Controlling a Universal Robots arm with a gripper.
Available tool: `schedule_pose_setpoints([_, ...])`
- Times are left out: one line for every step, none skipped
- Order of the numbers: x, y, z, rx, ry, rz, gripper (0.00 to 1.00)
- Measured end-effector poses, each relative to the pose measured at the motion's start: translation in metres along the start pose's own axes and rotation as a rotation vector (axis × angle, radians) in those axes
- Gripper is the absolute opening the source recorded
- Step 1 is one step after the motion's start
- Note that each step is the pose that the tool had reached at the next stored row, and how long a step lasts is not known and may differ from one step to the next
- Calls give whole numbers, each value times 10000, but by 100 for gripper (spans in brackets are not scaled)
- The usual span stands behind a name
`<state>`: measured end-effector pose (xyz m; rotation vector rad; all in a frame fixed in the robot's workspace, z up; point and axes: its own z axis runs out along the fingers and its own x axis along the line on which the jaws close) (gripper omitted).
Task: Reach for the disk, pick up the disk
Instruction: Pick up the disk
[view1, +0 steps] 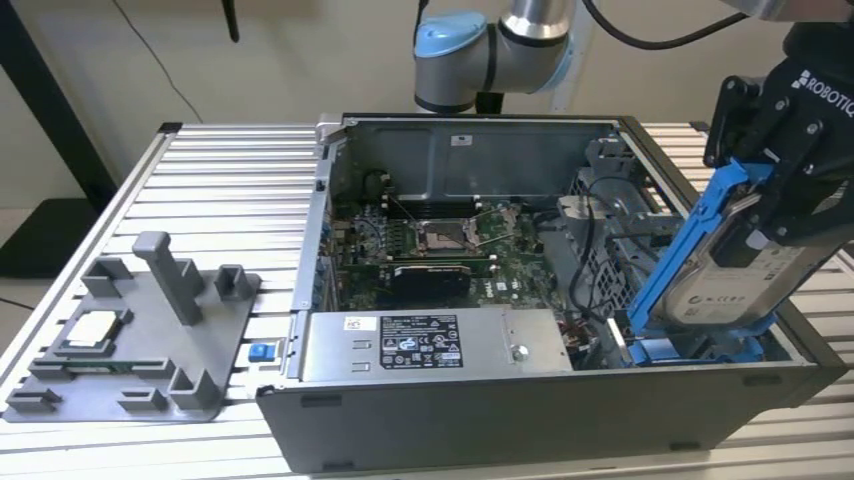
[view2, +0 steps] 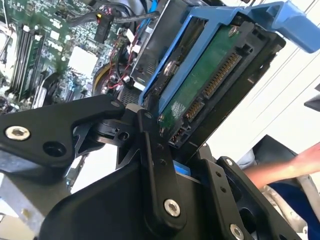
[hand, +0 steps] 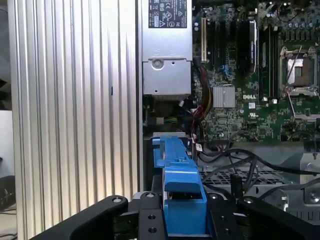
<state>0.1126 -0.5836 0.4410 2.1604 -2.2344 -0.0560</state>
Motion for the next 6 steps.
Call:
schedule_pose_setpoints([0, 0, 0, 0, 0, -8, 0])
schedule_pose_setpoints([0, 0, 0, 0, 1, -8, 0])
schedule_pose_setpoints([0, -1, 1, 0, 0, -11, 0])
schedule_pose_setpoints([0, -1, 1, 0, 0, -11, 0])
schedule_pose_setpoints([0, -1, 1, 0, 0, -12, 0])
schedule_pose_setpoints([0, -1, 1, 0, 0, -12, 0])
